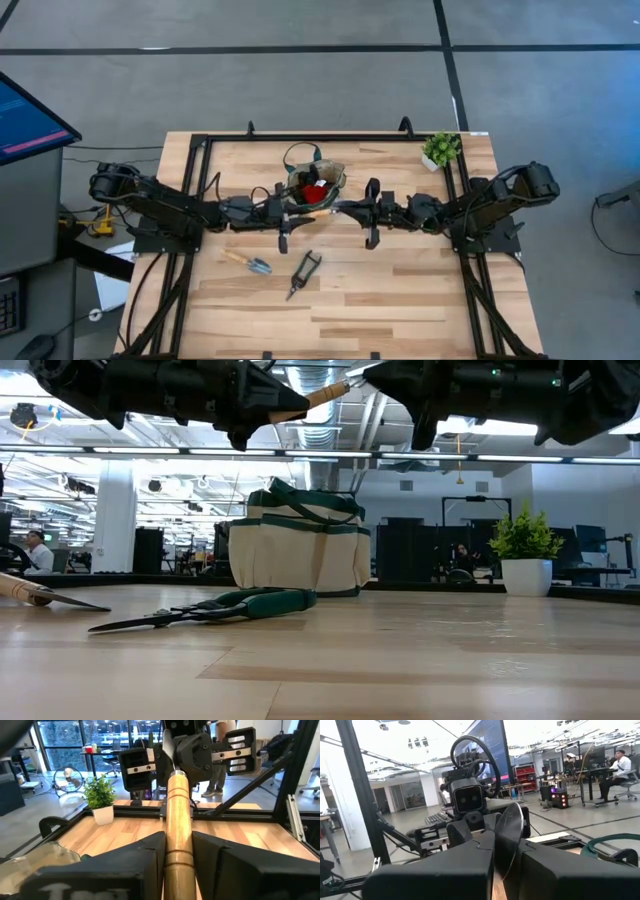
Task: Pick & Place Garden tools in Gardening bag
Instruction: Put the brown right trowel into the brown gardening bag
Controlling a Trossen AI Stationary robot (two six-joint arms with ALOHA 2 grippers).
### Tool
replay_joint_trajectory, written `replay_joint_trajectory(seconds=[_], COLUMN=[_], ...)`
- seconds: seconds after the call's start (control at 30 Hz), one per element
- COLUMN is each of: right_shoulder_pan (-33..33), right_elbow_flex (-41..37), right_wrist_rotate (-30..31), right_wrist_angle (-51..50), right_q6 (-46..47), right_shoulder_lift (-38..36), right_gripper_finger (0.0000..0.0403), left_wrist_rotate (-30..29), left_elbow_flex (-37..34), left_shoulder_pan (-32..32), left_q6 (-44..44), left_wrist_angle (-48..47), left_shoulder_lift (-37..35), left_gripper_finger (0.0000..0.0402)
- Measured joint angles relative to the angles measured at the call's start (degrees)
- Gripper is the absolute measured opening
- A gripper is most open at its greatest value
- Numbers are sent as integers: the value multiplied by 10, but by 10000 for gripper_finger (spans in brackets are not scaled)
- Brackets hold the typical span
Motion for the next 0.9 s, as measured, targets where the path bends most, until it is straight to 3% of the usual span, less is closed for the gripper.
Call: replay_joint_trajectory(seconds=[0.27,0.67,0.9], right_shoulder_pan=[0,-7,-13], right_elbow_flex=[0,1,67], right_wrist_rotate=[0,3,-14], right_wrist_angle=[-26,-260,-461], right_q6=[-8,7,18], right_shoulder_lift=[-4,-133,-184], right_gripper_finger=[0,0,0], left_wrist_rotate=[-8,4,36], left_elbow_flex=[0,1,1], left_shoulder_pan=[0,0,0], left_q6=[-6,-26,-55], left_wrist_angle=[3,5,-21], left_shoulder_lift=[0,-2,-2], left_gripper_finger=[94,137,154])
